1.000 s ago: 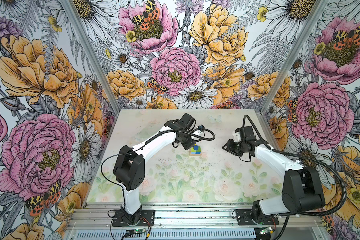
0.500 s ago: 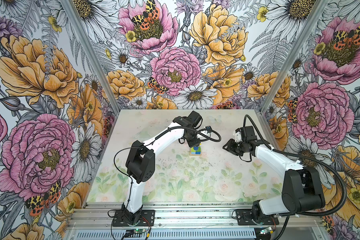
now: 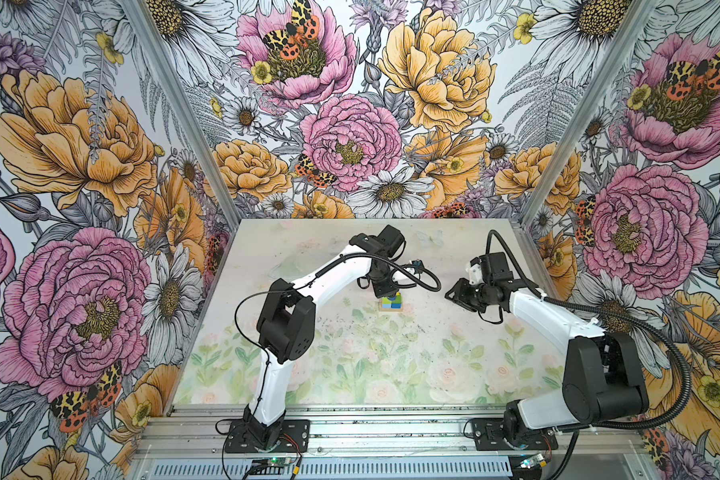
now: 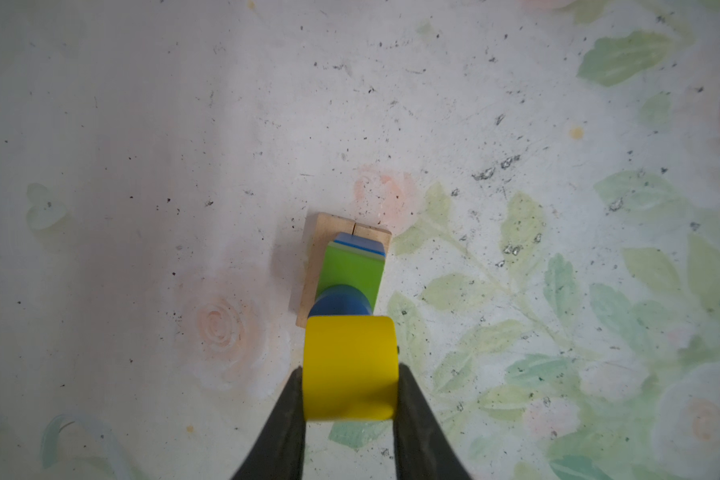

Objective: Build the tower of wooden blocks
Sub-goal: 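Lift the yellow cylinder with the left gripper and carry it over the stack, then hold the yellow cylinder above the blue cylinder and align it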

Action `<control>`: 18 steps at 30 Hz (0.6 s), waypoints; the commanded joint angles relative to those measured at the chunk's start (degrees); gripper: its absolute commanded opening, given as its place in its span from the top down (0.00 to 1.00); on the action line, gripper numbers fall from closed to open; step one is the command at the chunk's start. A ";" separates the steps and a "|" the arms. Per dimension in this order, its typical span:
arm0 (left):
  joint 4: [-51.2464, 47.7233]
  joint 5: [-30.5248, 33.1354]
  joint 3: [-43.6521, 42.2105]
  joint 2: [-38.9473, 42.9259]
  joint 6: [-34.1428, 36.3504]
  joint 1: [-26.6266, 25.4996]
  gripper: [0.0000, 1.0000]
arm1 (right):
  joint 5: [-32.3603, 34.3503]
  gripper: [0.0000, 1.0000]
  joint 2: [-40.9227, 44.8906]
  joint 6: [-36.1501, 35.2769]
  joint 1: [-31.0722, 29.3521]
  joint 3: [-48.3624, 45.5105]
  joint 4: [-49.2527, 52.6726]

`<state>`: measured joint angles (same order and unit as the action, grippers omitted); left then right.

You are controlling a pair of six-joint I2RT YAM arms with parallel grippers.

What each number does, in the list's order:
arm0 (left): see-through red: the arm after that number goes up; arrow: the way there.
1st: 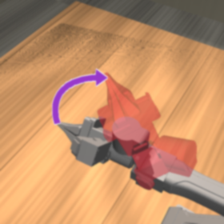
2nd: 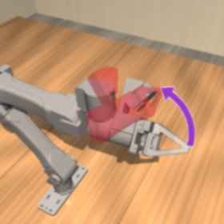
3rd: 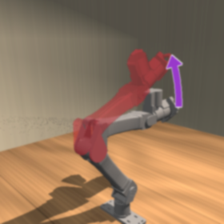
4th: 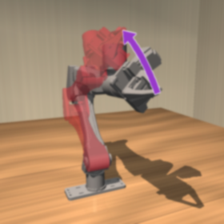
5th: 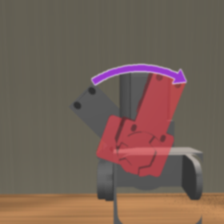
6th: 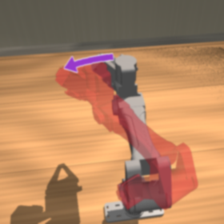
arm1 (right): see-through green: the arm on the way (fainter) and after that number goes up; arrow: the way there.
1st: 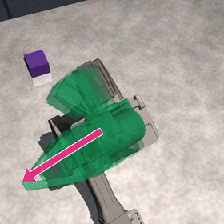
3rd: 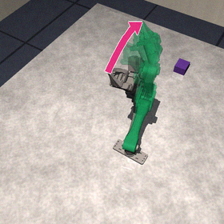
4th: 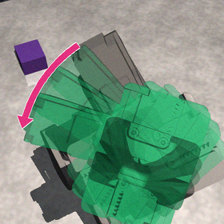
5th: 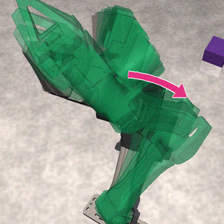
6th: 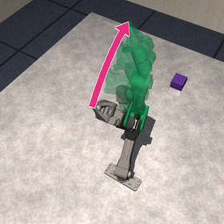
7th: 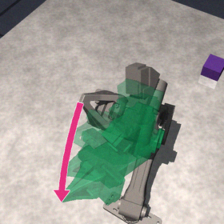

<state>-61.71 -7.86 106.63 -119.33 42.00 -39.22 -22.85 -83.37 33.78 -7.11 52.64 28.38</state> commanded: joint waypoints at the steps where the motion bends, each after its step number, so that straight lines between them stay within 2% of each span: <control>1: -0.61 1.33 1.61 -0.59 1.85 -0.15 1.00 | -0.97 0.66 -0.96 -0.11 0.37 1.01 -0.61; 18: -0.68 2.31 4.10 -2.05 2.63 -0.41 1.00 | -1.07 0.66 -1.56 -0.10 0.48 1.25 -0.60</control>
<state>-62.37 -6.42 109.19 -120.51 43.55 -39.27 -23.51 -84.47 33.78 -7.03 52.64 28.38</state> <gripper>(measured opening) 0.305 0.342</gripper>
